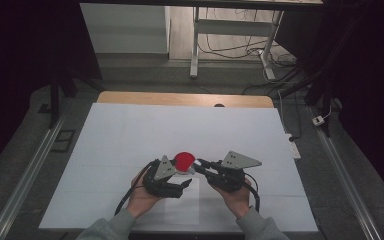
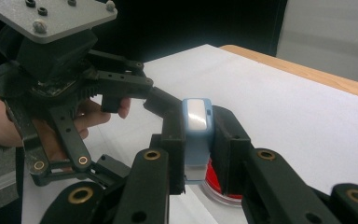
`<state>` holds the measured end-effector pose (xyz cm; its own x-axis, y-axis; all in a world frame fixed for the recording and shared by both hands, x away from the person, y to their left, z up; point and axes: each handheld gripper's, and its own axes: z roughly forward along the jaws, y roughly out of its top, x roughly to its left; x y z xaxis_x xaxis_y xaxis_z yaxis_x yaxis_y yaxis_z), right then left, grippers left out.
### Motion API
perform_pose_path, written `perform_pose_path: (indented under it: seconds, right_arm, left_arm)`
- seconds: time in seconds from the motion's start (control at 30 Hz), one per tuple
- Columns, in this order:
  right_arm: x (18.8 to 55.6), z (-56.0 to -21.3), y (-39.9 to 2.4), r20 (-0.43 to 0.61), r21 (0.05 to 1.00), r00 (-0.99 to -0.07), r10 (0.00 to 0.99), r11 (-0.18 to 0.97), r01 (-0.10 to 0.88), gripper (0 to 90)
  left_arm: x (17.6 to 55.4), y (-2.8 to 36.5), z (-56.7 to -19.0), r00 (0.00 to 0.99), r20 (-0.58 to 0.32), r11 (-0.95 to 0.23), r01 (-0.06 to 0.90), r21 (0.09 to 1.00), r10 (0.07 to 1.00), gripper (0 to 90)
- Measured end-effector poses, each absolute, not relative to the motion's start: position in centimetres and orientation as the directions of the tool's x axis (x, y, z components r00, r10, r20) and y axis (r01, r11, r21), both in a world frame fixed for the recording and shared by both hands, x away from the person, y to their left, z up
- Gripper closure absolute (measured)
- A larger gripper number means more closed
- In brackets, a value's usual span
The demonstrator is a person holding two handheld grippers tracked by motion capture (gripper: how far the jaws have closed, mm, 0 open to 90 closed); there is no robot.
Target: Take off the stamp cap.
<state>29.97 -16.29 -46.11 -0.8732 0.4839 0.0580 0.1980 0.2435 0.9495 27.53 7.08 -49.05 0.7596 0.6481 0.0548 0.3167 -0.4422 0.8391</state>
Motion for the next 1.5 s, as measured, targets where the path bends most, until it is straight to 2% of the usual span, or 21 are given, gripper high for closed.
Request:
perform_pose_path:
  seconds: [0.7, 1.23, 1.5]
  right_arm:
    - [30.0, -46.4, -16.0, 0.058, 0.953, -0.865, 0.499, 0.230, 0.197, 75.2]
    - [30.0, -46.7, -15.9, 0.080, 0.955, -0.855, 0.512, 0.205, 0.213, 75.2]
    - [30.0, -46.8, -15.9, 0.083, 0.954, -0.854, 0.514, 0.205, 0.217, 75.2]
  left_arm:
    - [27.9, 6.0, -49.2, 0.748, 0.062, -0.446, 0.325, 0.834, 0.661, 26.4]
    - [28.0, 5.3, -49.4, 0.746, 0.101, -0.469, 0.301, 0.830, 0.658, 38.3]
    - [28.0, 5.0, -49.4, 0.750, 0.121, -0.482, 0.284, 0.829, 0.651, 48.3]
